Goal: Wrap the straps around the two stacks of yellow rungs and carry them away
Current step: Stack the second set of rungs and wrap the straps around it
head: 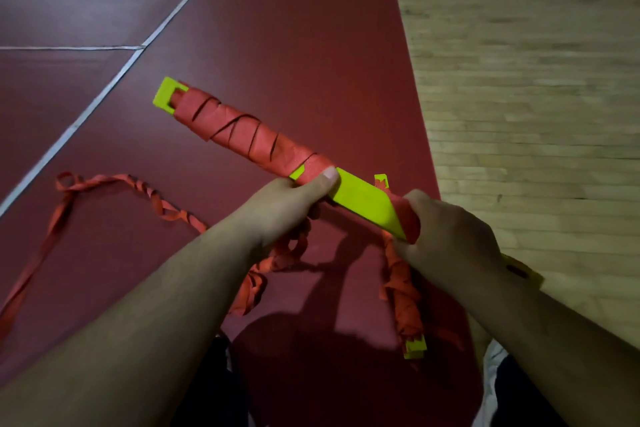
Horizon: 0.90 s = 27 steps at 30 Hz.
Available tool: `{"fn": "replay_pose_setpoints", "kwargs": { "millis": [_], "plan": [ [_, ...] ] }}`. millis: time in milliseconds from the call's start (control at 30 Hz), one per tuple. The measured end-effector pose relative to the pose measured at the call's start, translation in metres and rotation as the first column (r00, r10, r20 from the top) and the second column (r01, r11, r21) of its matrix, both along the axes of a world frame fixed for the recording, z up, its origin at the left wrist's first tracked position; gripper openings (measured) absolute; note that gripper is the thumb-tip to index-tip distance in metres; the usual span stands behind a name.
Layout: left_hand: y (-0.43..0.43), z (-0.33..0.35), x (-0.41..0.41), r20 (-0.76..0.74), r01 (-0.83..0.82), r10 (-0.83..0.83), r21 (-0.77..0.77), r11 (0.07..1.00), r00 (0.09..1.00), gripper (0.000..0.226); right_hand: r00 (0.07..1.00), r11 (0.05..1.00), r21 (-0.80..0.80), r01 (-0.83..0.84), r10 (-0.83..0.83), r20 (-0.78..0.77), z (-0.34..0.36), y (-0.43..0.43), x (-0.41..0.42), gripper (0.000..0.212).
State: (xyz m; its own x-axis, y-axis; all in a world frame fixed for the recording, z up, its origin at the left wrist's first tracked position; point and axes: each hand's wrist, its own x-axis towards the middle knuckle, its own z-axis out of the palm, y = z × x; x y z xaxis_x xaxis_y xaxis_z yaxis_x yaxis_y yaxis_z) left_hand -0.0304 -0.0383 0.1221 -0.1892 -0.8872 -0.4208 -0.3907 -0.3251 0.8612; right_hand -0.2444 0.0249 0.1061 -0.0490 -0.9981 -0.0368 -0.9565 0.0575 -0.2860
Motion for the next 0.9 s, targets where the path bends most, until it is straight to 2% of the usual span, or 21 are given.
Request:
{"fn": "replay_pose_setpoints", "kwargs": {
  "millis": [100,133,200,300,367,433,467,567,633,700,833,900],
  "plan": [
    [0.001,-0.002,0.002,-0.042,-0.058,0.057,-0.033,0.998,0.998,0.064,0.999,0.999,-0.001,-0.04,0.04,0.026,-0.005,-0.001,0.0,0.05],
    [0.0,-0.003,0.003,-0.058,-0.078,0.074,-0.063,0.995,0.996,0.062,0.996,0.998,0.017,-0.056,0.055,0.07,-0.005,-0.002,-0.001,0.05],
    [-0.001,-0.002,0.004,-0.145,-0.11,0.095,-0.099,0.989,0.985,0.054,0.965,0.989,0.11,-0.101,0.071,0.252,-0.002,-0.004,-0.006,0.052],
    [-0.002,0.001,0.006,-0.294,-0.093,0.058,-0.105,0.99,0.954,0.039,0.835,0.927,0.283,-0.247,0.056,0.548,0.007,-0.007,-0.016,0.05],
    [-0.001,0.003,0.006,-0.362,-0.063,0.018,-0.114,0.991,0.932,0.038,0.697,0.866,0.377,-0.329,-0.047,0.715,0.011,-0.005,-0.018,0.044],
    [0.0,0.005,0.006,-0.35,-0.038,-0.019,-0.156,0.987,0.937,0.042,0.595,0.824,0.422,-0.379,-0.132,0.793,0.011,-0.004,-0.016,0.045],
    [-0.001,0.006,0.007,-0.299,-0.014,-0.043,-0.188,0.982,0.953,0.046,0.585,0.826,0.422,-0.373,-0.143,0.798,0.01,-0.004,-0.015,0.047],
    [-0.006,0.007,0.015,-0.063,0.075,-0.093,-0.243,0.967,0.994,0.058,0.642,0.889,0.356,-0.289,-0.095,0.76,0.005,-0.004,-0.011,0.048],
    [-0.009,0.006,0.018,0.118,0.188,-0.161,-0.278,0.942,0.98,0.052,0.716,0.924,0.298,-0.239,-0.039,0.696,0.001,-0.006,-0.01,0.039],
    [-0.008,0.005,0.019,0.209,0.258,-0.204,-0.277,0.926,0.956,0.041,0.784,0.946,0.253,-0.201,0.001,0.62,-0.004,-0.007,-0.009,0.035],
    [-0.003,0.007,0.015,0.175,0.253,-0.215,-0.233,0.939,0.961,0.027,0.867,0.977,0.178,-0.118,0.014,0.497,-0.005,-0.007,-0.005,0.029],
    [-0.001,0.008,0.013,0.046,0.16,-0.154,-0.176,0.971,0.987,0.03,0.877,0.987,0.138,-0.085,0.008,0.48,-0.002,-0.008,-0.005,0.026]
  ]
}}
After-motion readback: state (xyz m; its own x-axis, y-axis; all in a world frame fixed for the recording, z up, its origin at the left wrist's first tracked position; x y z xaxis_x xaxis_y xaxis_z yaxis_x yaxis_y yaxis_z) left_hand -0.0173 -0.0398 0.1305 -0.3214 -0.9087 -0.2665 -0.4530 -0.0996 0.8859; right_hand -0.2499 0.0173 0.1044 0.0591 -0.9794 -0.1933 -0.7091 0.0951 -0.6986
